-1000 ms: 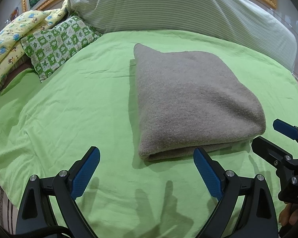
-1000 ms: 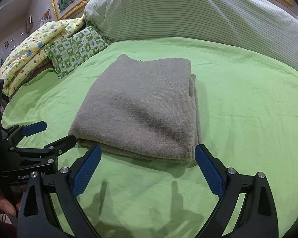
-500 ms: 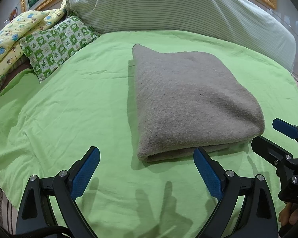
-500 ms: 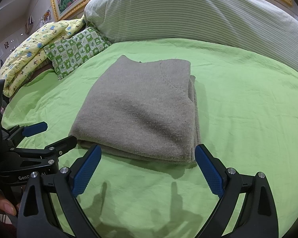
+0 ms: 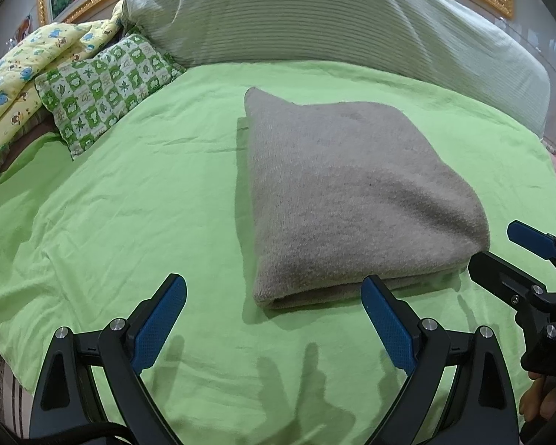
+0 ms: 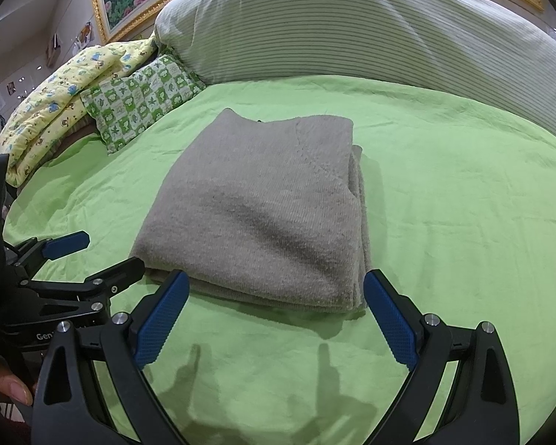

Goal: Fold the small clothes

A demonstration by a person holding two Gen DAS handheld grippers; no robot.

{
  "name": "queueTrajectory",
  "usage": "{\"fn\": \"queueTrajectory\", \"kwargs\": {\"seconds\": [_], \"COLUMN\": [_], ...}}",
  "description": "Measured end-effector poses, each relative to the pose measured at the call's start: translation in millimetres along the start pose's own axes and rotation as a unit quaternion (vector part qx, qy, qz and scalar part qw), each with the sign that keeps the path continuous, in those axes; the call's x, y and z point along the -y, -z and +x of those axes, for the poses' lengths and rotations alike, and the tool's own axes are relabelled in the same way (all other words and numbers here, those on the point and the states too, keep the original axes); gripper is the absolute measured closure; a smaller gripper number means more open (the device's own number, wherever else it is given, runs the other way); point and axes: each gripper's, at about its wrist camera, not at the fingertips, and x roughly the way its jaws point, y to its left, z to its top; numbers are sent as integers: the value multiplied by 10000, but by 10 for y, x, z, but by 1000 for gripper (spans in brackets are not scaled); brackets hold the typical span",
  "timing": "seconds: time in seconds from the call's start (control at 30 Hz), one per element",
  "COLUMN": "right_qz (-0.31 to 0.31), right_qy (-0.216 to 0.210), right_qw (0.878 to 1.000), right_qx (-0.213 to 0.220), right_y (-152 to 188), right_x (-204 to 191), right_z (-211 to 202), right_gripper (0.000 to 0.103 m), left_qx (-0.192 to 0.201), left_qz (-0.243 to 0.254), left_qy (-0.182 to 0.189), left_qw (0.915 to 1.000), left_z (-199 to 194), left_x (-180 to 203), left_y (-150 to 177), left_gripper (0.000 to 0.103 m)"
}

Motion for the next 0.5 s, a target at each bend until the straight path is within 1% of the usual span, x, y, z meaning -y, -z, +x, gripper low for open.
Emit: {"fn": "queueTrajectory", "kwargs": {"seconds": [0.1,0.3,0.5], "right_qz": [40,96,145], "right_qy": [9,30,69], "right_qw": [10000,9999,9999], "right_qx": [54,65,51], "right_y": [-17,-38,-33], "right_x": [-6,-9,-7], "right_z": [-21,-6,5], "right_gripper": [8,8,8], "left_qx": [39,32,-53], "left_qz": [65,34,-147], "left_qy": [37,44,4], "left_qw": [10000,10000,9999], "left_z": [-19,-6,28], "left_x": [11,-24,-154], "left_y": [-24,-47,-94], "left_gripper": [9,10,10]}}
